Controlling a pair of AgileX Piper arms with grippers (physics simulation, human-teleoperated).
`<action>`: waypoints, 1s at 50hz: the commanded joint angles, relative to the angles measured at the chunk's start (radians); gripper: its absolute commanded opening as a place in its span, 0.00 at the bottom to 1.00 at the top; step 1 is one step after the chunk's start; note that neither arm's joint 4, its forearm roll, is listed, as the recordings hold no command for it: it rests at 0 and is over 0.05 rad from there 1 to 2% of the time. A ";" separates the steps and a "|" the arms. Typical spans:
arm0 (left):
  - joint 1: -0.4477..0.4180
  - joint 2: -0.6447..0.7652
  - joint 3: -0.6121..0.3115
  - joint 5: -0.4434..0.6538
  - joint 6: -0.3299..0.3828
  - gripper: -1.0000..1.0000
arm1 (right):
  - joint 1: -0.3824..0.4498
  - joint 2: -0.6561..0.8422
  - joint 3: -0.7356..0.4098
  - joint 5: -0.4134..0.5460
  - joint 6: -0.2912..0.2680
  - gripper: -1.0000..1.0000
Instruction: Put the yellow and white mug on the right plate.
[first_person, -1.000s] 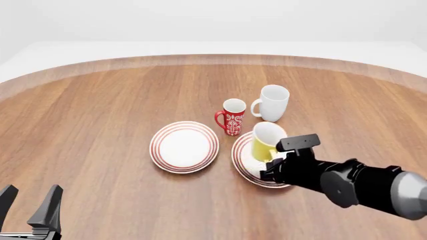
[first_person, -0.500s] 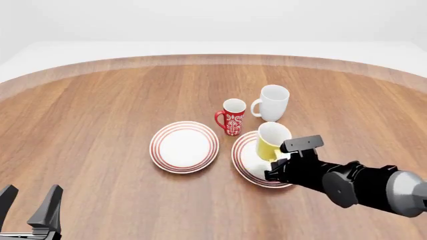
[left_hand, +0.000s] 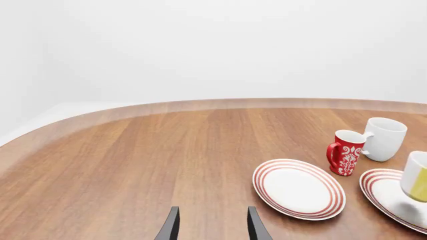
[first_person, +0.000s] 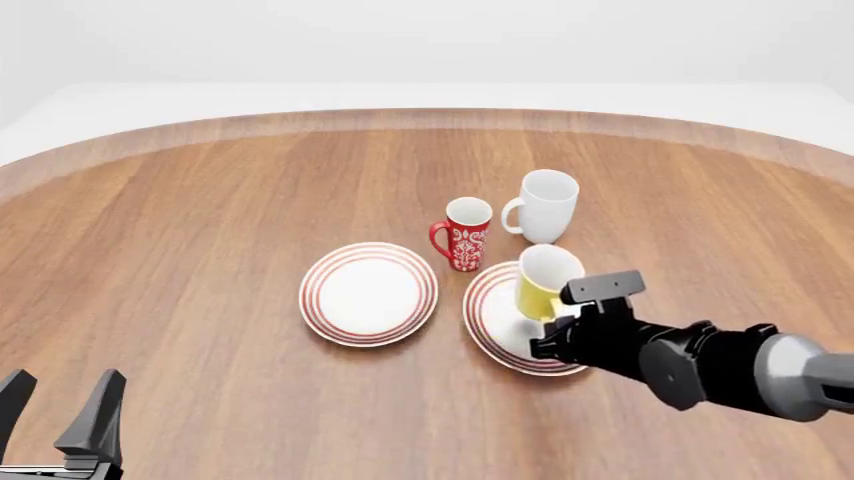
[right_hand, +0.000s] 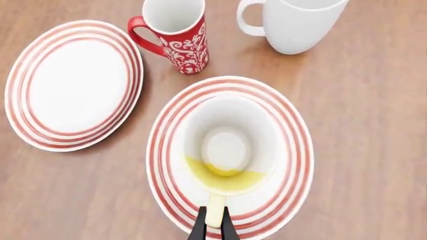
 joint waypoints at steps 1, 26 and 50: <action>0.000 0.000 0.000 0.000 0.000 1.00 | -0.012 0.015 0.012 -0.027 0.008 0.00; 0.000 0.000 0.000 0.000 0.000 1.00 | 0.005 0.021 0.002 -0.017 0.021 1.00; 0.000 0.000 0.000 0.000 0.000 1.00 | 0.050 -0.142 0.071 0.036 0.065 1.00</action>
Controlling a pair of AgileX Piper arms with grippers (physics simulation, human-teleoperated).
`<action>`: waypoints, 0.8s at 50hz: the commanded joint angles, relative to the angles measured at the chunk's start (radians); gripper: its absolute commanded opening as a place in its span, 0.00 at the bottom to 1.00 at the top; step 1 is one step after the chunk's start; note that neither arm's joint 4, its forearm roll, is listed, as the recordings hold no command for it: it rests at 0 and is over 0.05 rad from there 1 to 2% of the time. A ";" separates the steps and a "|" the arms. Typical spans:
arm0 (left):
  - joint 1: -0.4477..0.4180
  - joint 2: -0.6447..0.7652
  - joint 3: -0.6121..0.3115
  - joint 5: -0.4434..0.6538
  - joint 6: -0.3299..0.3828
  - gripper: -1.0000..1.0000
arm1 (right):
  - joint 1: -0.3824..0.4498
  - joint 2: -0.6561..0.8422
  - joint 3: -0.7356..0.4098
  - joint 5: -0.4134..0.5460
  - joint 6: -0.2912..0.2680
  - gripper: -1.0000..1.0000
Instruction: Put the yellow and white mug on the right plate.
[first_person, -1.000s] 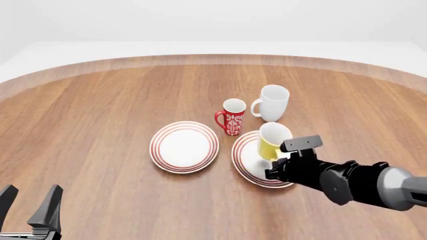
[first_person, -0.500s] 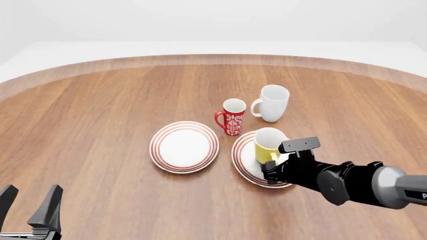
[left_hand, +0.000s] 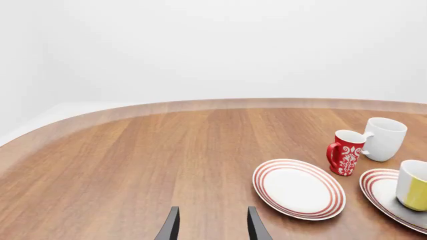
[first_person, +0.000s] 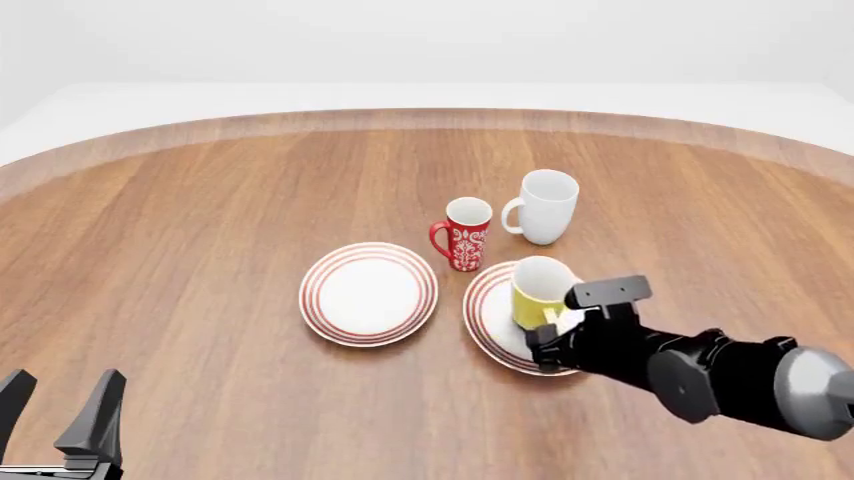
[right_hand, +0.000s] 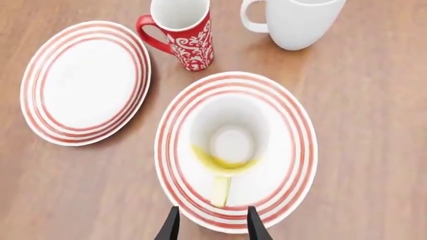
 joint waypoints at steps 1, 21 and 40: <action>0.000 0.000 0.000 0.000 0.000 1.00 | 0.035 -0.102 0.045 0.024 0.035 1.00; 0.000 0.000 0.000 0.000 0.000 1.00 | 0.077 -0.369 0.093 0.142 0.040 1.00; 0.000 0.000 0.000 0.000 0.000 1.00 | 0.109 -0.533 0.079 0.251 0.035 1.00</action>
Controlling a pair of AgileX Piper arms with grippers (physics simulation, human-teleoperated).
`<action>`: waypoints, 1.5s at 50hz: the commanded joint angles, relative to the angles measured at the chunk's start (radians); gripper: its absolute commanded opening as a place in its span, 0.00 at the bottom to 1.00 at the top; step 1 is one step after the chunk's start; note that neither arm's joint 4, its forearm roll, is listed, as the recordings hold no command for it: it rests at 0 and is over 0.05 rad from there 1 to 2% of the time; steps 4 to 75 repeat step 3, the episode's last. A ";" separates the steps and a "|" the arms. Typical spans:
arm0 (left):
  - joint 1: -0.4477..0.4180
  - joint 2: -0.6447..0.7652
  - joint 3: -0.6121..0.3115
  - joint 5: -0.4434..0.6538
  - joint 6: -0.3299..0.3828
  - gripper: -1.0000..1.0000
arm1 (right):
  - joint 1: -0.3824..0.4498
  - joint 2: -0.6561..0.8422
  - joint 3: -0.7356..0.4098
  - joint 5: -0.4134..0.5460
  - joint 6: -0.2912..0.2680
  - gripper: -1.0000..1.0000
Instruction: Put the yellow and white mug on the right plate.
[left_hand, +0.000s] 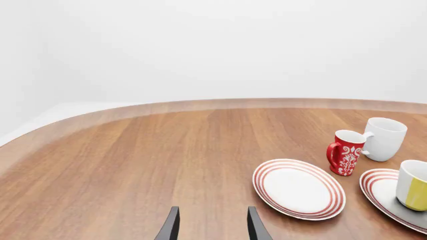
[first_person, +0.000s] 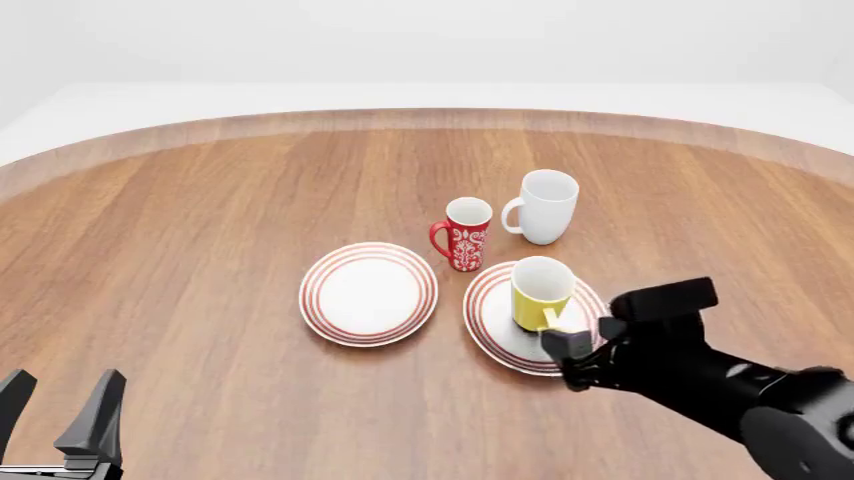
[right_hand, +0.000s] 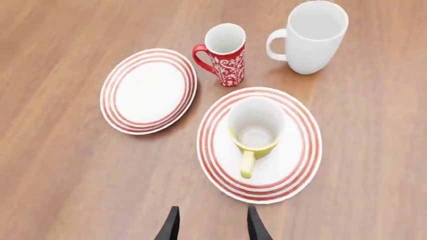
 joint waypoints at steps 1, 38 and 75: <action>0.000 0.000 0.000 0.000 0.000 1.00 | 0.020 -0.104 -0.007 0.069 -0.005 1.00; 0.000 0.000 0.000 0.000 0.000 1.00 | 0.015 -0.132 -0.013 0.087 -0.016 1.00; 0.000 0.000 0.000 0.000 0.000 1.00 | 0.015 -0.132 -0.013 0.087 -0.016 1.00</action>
